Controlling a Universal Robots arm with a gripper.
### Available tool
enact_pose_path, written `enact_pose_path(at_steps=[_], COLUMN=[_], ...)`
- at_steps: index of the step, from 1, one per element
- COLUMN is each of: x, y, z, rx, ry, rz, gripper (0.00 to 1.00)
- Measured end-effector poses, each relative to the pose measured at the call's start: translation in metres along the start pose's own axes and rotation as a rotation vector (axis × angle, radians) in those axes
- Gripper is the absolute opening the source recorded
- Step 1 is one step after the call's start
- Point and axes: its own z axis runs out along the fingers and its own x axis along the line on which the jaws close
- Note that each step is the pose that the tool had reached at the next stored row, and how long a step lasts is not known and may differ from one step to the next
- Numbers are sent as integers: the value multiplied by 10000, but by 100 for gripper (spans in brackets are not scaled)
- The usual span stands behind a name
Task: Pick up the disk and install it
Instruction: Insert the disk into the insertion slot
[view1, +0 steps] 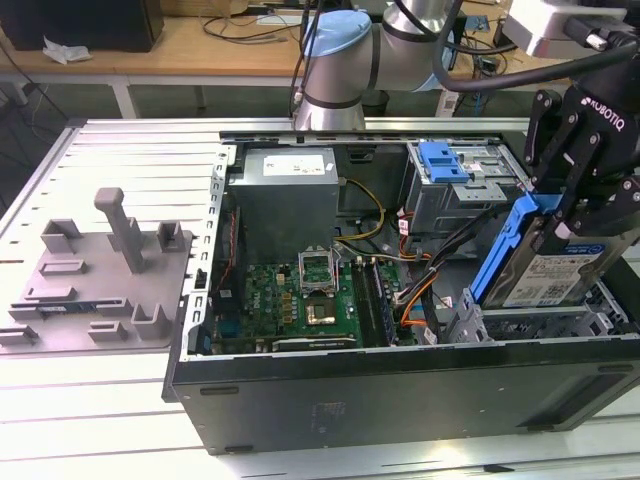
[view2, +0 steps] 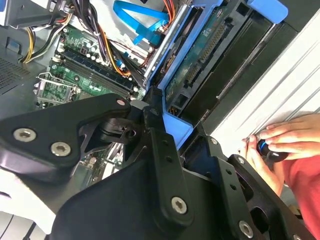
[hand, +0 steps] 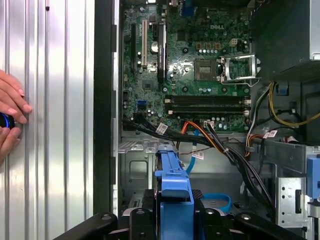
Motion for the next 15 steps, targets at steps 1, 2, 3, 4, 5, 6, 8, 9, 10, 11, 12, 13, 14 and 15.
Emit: enact_pose_path(at_steps=[1, 2, 3, 4, 5, 6, 8, 9, 10, 11, 12, 13, 14, 15], x=[0, 0, 0, 0, 0, 0, 0, 0, 0, 0, 0, 2, 7, 9], y=[0, 0, 0, -1, -1, -1, -1, -1, -1, -2, -2, -2, -2, -2], z=[6, 13, 20, 29, 35, 47, 60, 67, 73, 79, 85, 91, 92, 93], rx=[0, 1, 1, 2, 2, 3, 5, 5, 6, 7, 8, 9, 10, 9], ry=[-1, 0, 0, 0, 0, -1, -1, -1, -1, -1, -1, -2, -2, -2], rz=[0, 0, 0, 0, 0, 0, 1, 1, 1, 1, 1, 0, 0, 0], gripper=[36, 36, 36, 36, 36, 36, 36, 36, 36, 36, 36, 36, 36, 36])
